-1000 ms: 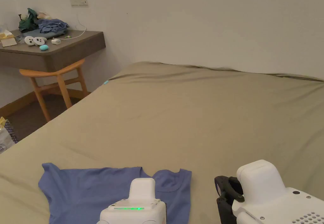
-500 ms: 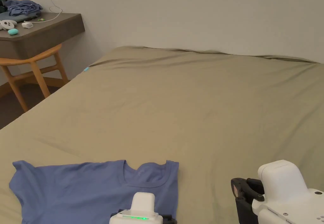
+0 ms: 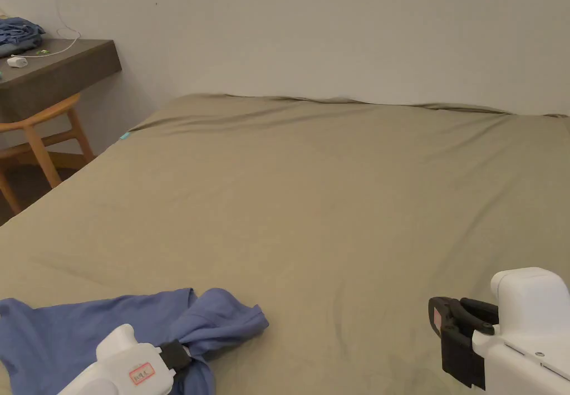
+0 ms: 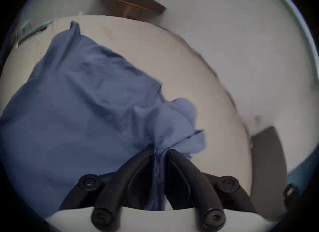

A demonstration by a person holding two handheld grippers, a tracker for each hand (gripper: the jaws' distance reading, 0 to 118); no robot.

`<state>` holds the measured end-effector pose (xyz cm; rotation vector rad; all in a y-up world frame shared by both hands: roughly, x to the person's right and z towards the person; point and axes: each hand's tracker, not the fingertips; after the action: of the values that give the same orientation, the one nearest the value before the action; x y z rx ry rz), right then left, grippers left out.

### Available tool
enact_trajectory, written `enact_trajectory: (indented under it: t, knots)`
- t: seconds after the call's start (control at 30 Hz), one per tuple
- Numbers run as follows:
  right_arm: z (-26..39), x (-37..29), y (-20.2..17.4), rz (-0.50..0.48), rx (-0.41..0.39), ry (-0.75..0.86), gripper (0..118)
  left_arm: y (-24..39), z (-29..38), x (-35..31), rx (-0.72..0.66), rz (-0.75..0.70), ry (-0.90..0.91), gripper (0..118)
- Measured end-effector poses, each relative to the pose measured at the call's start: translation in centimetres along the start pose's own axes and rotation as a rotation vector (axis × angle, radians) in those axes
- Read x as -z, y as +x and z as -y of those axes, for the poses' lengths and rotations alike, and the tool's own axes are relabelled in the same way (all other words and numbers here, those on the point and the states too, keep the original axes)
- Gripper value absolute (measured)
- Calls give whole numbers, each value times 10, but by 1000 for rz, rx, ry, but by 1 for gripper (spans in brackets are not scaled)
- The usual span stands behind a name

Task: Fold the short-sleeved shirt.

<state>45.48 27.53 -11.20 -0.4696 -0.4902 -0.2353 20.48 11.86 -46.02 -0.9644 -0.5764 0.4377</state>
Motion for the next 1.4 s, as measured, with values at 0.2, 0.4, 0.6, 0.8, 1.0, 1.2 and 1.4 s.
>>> enact_trajectory:
  t: [0.2, 0.4, 0.6, 0.8, 1.0, 1.2, 1.4]
  knots:
    - [-22, -61, 44, 138, 33, 138, 3, 143, -13, -36, 371, 76, 68, 6]
    - [-34, -150, 111, 374, 41, 228, 3, 304, 46, -34, 606, 236, 16, 6]
    - [-23, -260, 179, 641, 80, 290, 3, 433, 189, -18, 802, 475, -212, 6]
    - [7, -344, 211, 812, 87, 270, 3, 478, 355, -1, 1010, 518, -490, 6]
    - [27, -358, 216, 813, 122, 249, 3, 434, 446, 14, 1031, 503, -727, 19]
    - [23, -336, 202, 702, 105, 243, 3, 429, 372, -23, 890, 680, -643, 117]
    - [8, -313, 183, 586, 120, 295, 3, 392, 204, -117, 881, 665, -235, 118]
